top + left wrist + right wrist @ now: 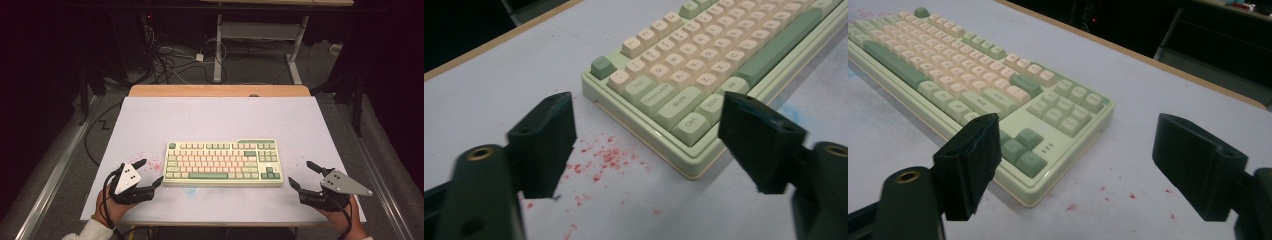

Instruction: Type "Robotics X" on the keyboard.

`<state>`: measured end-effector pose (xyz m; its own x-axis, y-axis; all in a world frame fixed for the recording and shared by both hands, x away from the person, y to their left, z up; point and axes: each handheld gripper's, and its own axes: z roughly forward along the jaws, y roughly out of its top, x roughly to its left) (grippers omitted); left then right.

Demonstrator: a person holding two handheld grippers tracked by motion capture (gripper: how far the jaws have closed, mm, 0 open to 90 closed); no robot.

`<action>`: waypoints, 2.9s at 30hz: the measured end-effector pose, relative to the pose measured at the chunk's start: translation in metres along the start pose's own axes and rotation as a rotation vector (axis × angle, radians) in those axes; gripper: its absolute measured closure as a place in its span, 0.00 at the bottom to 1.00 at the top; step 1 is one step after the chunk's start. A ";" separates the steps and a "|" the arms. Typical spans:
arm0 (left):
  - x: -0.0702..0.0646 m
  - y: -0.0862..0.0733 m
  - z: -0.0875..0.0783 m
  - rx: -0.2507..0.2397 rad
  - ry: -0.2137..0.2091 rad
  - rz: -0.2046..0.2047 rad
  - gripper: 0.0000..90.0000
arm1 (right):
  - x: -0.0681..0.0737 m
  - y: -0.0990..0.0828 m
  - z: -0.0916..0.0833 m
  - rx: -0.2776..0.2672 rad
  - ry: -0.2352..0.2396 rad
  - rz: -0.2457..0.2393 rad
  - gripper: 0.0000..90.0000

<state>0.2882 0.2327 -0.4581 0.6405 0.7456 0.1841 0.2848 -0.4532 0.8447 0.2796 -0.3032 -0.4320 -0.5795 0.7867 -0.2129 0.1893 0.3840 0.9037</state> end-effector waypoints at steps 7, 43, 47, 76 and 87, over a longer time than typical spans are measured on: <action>0.002 0.000 -0.004 0.026 -0.016 0.015 0.68 | 0.000 0.003 0.004 0.019 0.041 -0.018 0.71; 0.001 0.046 0.024 0.103 -0.122 0.042 0.98 | 0.034 0.045 0.061 0.139 0.207 -0.141 1.00; -0.003 0.052 0.032 0.110 -0.135 0.059 0.98 | 0.042 0.045 0.076 0.180 0.233 -0.160 1.00; -0.010 0.061 0.061 0.175 -0.170 0.109 0.98 | 0.049 0.037 0.119 0.322 0.222 -0.173 1.00; -0.013 0.070 0.070 0.192 -0.185 0.122 0.98 | 0.050 0.036 0.119 0.320 0.221 -0.177 1.00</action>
<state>0.3502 0.1573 -0.4370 0.7925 0.5862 0.1684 0.3163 -0.6312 0.7082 0.3518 -0.1925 -0.4538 -0.7743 0.5862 -0.2384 0.2881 0.6619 0.6920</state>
